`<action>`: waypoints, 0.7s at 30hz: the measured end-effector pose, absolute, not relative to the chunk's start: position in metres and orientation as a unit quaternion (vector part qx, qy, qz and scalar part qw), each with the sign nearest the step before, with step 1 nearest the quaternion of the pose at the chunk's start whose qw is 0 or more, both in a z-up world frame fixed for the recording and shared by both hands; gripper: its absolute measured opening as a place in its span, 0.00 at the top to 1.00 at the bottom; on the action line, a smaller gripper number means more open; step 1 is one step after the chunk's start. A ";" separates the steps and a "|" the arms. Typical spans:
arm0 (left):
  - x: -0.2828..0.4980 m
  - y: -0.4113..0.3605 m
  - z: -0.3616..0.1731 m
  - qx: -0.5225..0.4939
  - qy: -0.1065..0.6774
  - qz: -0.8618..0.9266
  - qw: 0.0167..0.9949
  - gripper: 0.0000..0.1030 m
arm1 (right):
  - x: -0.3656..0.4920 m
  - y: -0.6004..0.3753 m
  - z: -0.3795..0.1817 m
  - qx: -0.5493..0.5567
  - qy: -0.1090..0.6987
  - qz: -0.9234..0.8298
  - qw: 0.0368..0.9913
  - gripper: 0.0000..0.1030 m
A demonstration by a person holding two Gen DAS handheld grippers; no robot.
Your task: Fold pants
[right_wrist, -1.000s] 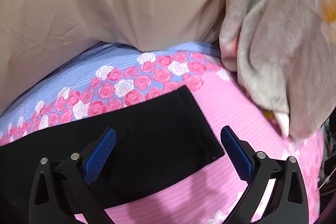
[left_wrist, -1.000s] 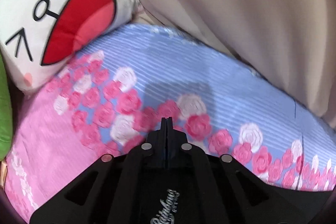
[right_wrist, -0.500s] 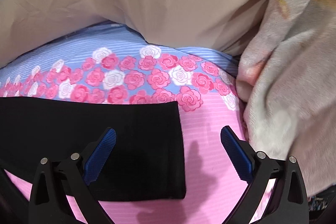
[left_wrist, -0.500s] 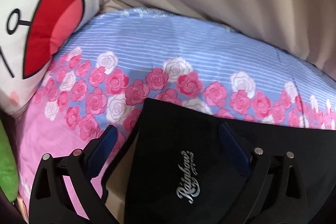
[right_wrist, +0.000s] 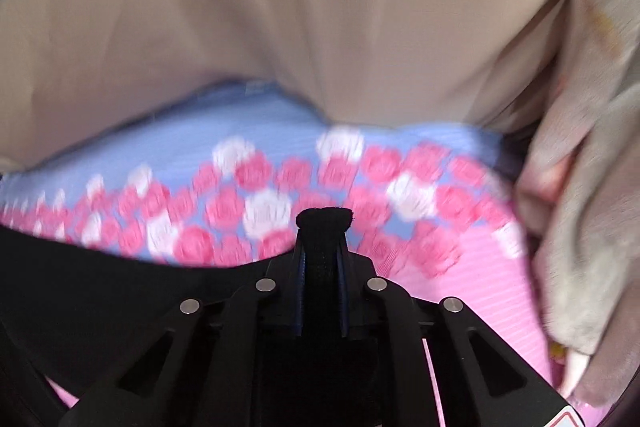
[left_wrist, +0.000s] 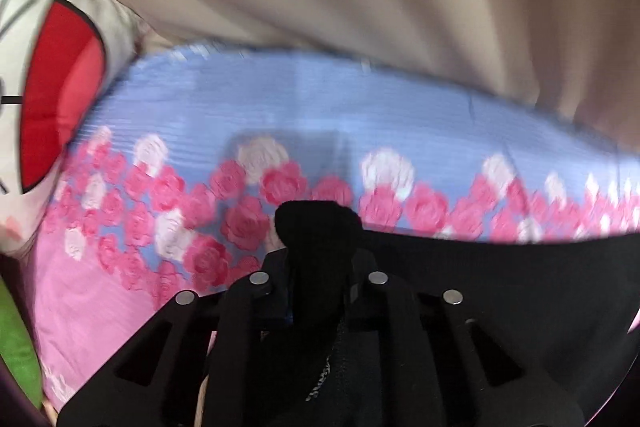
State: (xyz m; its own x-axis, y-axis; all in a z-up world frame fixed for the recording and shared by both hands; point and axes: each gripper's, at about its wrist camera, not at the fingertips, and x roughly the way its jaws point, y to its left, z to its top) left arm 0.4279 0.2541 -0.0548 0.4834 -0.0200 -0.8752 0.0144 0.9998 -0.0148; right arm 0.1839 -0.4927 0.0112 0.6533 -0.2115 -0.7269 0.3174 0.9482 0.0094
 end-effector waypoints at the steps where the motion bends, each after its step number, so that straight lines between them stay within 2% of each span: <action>1: 0.423 0.257 -0.042 -0.012 0.492 -0.010 0.870 0.86 | 0.180 -0.491 0.021 0.071 0.375 -0.150 0.912 0.90; 8: 0.342 0.277 0.042 -0.049 0.376 -0.023 0.925 0.86 | 0.109 -0.463 0.108 0.084 0.237 -0.124 0.960 0.90; 11: 0.292 0.300 0.058 -0.078 0.332 -0.035 0.939 0.86 | 0.070 -0.449 0.123 0.086 0.199 -0.106 0.970 0.90; 17: 0.198 0.337 0.031 -0.099 0.319 -0.048 0.941 0.85 | -0.030 -0.441 0.104 0.103 0.186 -0.088 0.973 0.89; 21: 0.158 0.344 -0.020 -0.078 0.367 -0.031 0.926 0.83 | -0.075 -0.438 0.051 0.108 0.258 -0.098 0.955 0.88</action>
State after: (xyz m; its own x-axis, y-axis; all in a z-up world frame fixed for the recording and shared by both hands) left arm 0.1578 0.3442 -0.0200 0.7288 -0.1144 -0.6751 -0.0004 0.9859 -0.1676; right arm -0.0749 -0.4384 0.0513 0.8474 -0.1319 -0.5143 0.2435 0.9573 0.1557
